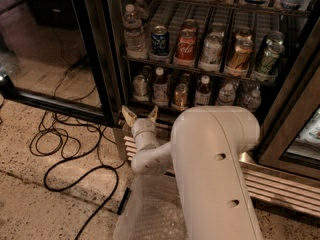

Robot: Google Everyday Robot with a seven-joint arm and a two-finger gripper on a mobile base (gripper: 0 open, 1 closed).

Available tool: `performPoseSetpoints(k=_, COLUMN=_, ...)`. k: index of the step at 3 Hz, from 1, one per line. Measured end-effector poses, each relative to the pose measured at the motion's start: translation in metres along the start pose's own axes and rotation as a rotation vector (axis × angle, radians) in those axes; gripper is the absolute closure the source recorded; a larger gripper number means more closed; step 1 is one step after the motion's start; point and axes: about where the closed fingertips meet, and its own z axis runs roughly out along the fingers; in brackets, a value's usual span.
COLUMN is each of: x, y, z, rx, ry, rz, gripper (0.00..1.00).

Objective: Pick blue plastic bottle from bottom shelf of fridge

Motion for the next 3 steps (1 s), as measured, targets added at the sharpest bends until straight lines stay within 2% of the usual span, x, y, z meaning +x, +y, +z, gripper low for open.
performPoseSetpoints(k=1, x=-0.0028, y=0.0019, z=0.0049, rx=0.019, ry=-0.027, rz=-0.010, gripper=0.36)
performPoseSetpoints(k=2, x=-0.0036, y=0.0050, z=0.0051, rx=0.021, ry=-0.039, rz=-0.025, gripper=0.27)
performPoseSetpoints(k=3, x=0.0001, y=0.0001, z=0.0021, rx=0.041, ry=-0.032, rz=-0.050, gripper=0.26)
